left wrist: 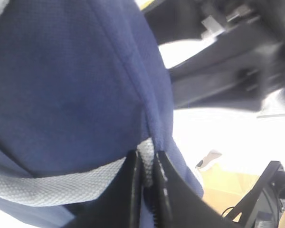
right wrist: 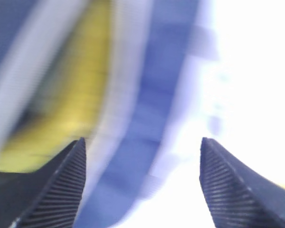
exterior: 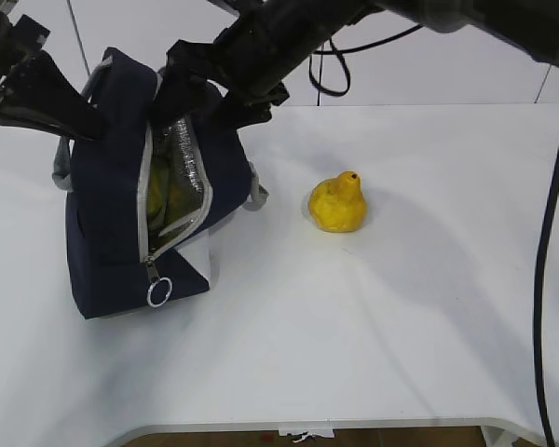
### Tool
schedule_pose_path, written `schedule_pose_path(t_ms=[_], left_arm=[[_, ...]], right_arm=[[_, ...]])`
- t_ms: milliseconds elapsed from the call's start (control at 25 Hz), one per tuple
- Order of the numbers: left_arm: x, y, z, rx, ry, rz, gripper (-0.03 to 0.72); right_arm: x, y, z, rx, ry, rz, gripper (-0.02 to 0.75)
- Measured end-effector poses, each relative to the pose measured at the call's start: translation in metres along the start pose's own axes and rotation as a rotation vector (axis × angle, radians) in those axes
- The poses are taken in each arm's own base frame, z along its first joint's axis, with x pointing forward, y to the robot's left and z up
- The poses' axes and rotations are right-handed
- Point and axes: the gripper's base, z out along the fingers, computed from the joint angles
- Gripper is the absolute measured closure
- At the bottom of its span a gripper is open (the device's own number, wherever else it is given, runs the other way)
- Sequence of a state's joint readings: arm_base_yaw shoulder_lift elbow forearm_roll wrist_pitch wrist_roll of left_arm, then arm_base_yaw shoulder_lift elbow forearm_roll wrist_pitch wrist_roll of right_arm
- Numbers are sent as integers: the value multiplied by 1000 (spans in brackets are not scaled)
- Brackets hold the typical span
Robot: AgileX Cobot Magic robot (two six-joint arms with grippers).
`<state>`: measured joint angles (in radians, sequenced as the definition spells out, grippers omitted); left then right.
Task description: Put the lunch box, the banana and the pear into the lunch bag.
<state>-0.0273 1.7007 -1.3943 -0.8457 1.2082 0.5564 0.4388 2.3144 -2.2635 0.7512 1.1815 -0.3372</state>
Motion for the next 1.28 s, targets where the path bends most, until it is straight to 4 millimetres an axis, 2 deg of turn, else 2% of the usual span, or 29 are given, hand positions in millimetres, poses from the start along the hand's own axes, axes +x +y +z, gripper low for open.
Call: schedule_pose_path(t_ms=[200, 560, 680, 1000, 1280], left_arm=[[0, 0, 0, -4, 2, 2, 675], [1, 1, 0, -16, 10, 7, 675], [1, 2, 0, -17, 11, 8, 675], [2, 4, 0, -38, 26, 18, 675], [3, 4, 0, -39, 29, 18, 675]], right_arm=[[-10, -3, -26, 230, 11, -37, 146], [-3, -16, -56, 566, 51, 16, 180], [8, -26, -57, 654, 98, 47, 187], [42, -55, -37, 749, 277, 73, 191], [46, -77, -52, 800, 272, 136, 191]])
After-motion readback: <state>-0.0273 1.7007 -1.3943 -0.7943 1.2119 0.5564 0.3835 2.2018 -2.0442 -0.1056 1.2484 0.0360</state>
